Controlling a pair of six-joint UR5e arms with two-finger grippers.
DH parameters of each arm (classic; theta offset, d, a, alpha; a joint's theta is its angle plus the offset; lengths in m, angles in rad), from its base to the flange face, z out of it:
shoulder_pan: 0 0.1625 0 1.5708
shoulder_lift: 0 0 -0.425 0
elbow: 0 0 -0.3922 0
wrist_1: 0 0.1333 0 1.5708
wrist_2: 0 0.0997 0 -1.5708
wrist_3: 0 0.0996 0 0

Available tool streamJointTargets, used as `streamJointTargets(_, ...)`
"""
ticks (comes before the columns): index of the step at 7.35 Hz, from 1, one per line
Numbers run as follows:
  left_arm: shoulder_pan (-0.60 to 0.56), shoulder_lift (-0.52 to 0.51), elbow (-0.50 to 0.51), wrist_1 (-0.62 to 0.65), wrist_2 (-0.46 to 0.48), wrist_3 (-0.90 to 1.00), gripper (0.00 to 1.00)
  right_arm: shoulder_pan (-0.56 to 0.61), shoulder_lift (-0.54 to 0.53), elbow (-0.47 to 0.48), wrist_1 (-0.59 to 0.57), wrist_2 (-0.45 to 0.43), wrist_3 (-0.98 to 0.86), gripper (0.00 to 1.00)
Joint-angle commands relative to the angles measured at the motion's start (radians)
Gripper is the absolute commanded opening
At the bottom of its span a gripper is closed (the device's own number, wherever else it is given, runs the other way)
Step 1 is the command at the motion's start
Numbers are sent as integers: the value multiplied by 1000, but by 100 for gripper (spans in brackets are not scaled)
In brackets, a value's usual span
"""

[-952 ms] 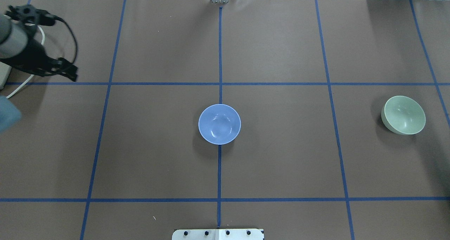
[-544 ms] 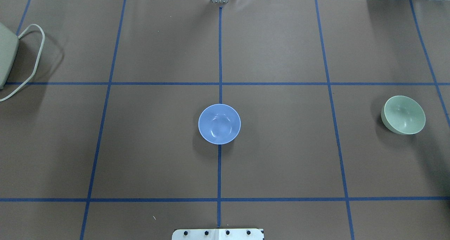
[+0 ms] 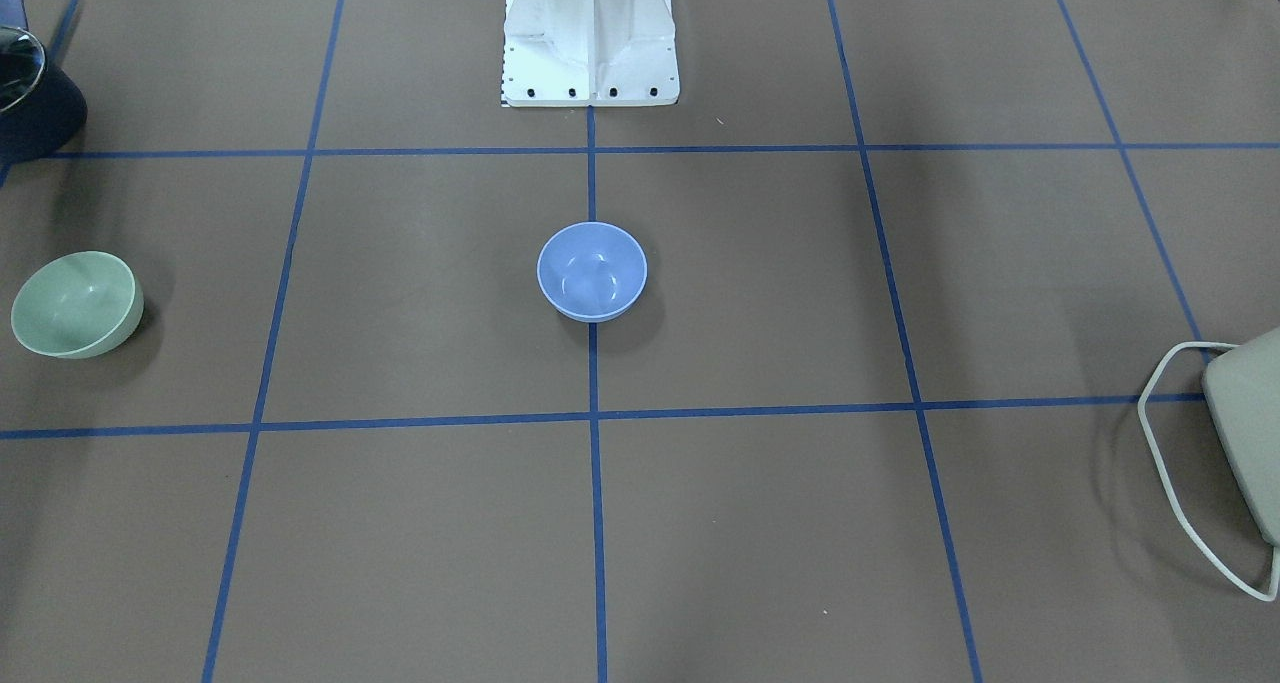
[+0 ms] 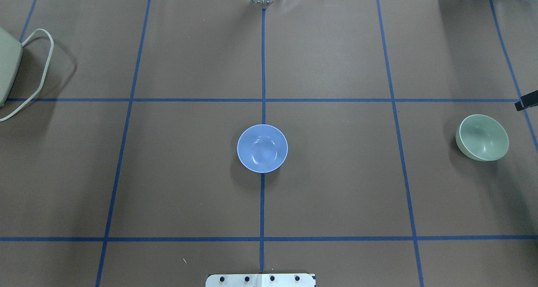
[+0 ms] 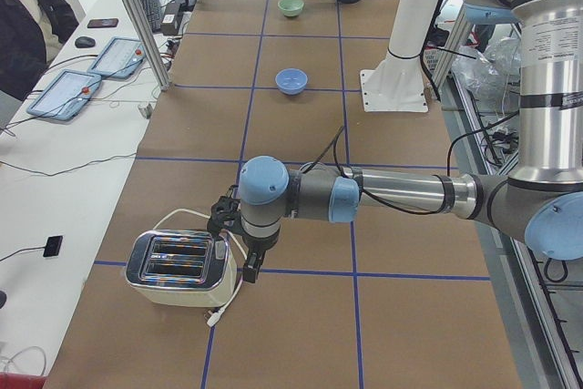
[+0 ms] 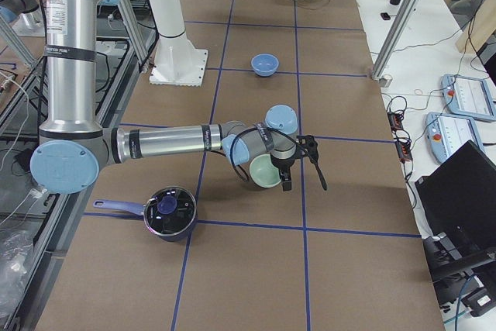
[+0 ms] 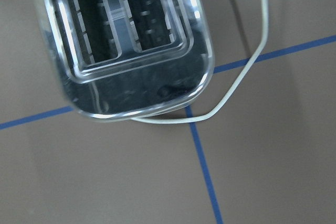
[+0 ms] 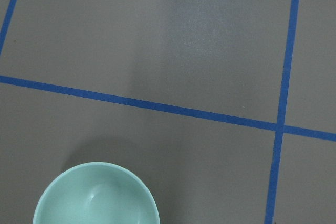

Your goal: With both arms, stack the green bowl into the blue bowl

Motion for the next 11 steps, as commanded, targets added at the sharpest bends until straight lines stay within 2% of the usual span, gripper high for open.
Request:
streamJointTargets(1, -11, 1, 6, -7, -2, 3, 98, -93, -10, -19, 43, -32, 23, 91)
streamJointTargets(3, -11, 1, 5, -7, -2, 3, 98, -118, -37, -53, 114, -25, 21, 69)
streamJointTargets(4, -11, 1, 4, -8, -2, 3, 98, -118, -57, -56, 131, -23, 16, 64)
streamJointTargets(9, -11, 1, 4, -8, -2, 3, 98, -142, -57, -73, 131, -25, 19, 57)
streamJointTargets(10, -11, -1, 4, -8, 0, 3, 98, -142, -57, -76, 131, -26, 16, 46)
streamJointTargets(11, -11, -1, 4, -8, 0, 3, 98, -142, -57, -80, 131, -26, 15, 26)
